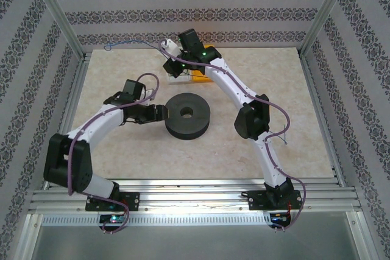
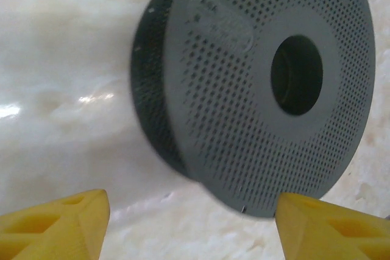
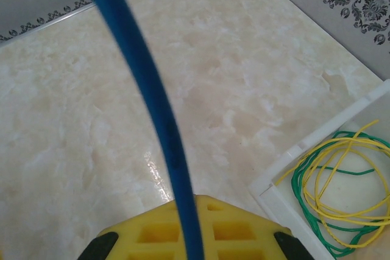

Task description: Wrap the cables

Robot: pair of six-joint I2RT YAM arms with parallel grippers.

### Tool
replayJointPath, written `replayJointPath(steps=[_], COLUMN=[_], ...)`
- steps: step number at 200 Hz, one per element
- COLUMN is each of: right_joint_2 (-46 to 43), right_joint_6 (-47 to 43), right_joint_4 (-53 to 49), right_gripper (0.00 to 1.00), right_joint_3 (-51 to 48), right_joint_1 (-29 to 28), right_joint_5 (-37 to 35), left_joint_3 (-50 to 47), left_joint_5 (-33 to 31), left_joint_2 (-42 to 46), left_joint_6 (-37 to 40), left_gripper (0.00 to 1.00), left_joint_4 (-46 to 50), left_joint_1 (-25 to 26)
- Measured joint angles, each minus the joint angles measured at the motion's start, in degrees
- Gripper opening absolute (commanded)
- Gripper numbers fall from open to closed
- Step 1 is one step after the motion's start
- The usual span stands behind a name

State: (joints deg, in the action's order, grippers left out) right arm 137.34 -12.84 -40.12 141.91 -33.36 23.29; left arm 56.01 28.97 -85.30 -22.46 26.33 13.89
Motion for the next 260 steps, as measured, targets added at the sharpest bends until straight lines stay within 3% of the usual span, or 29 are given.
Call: replayJointPath(steps=[44, 116, 133, 183, 196, 229, 260], right_joint_2=[-0.02, -0.07, -0.2, -1.22, -1.66, -3.08, -4.46], right_joint_6=[0.0, 0.02, 0.02, 0.0, 0.0, 0.02, 0.02], right_joint_4=[0.0, 0.0, 0.0, 0.0, 0.02, 0.09, 0.31], right_gripper=[0.0, 0.0, 0.0, 0.0, 0.0, 0.0, 0.0], right_joint_3=[0.0, -0.35, -1.05, -3.02, -3.41, -4.68, -6.23], right_joint_1=[-0.04, -0.04, -0.04, 0.2, 0.26, 0.55, 0.92], right_joint_5=[-0.02, -0.02, -0.02, -0.11, -0.13, -0.11, -0.04], left_joint_3=[-0.28, 0.5, 0.83, 2.34, 2.73, 4.96, 12.28], left_joint_5=[2.36, 4.7, 5.4, 8.83, 8.96, 5.75, -3.04], left_joint_2=[-7.93, -12.98, -13.79, -13.68, -12.98, -9.79, -4.7], left_joint_6=[-4.5, -8.04, -8.57, -10.45, -10.38, -8.55, -3.48], left_gripper=[0.65, 0.48, 0.42, 0.08, 0.0, 0.0, 0.0], left_joint_4=[-10.6, -17.51, -18.58, -21.05, -20.9, -14.86, -1.75], left_joint_1=[1.79, 2.64, 2.64, 2.62, 2.69, 2.89, 2.91])
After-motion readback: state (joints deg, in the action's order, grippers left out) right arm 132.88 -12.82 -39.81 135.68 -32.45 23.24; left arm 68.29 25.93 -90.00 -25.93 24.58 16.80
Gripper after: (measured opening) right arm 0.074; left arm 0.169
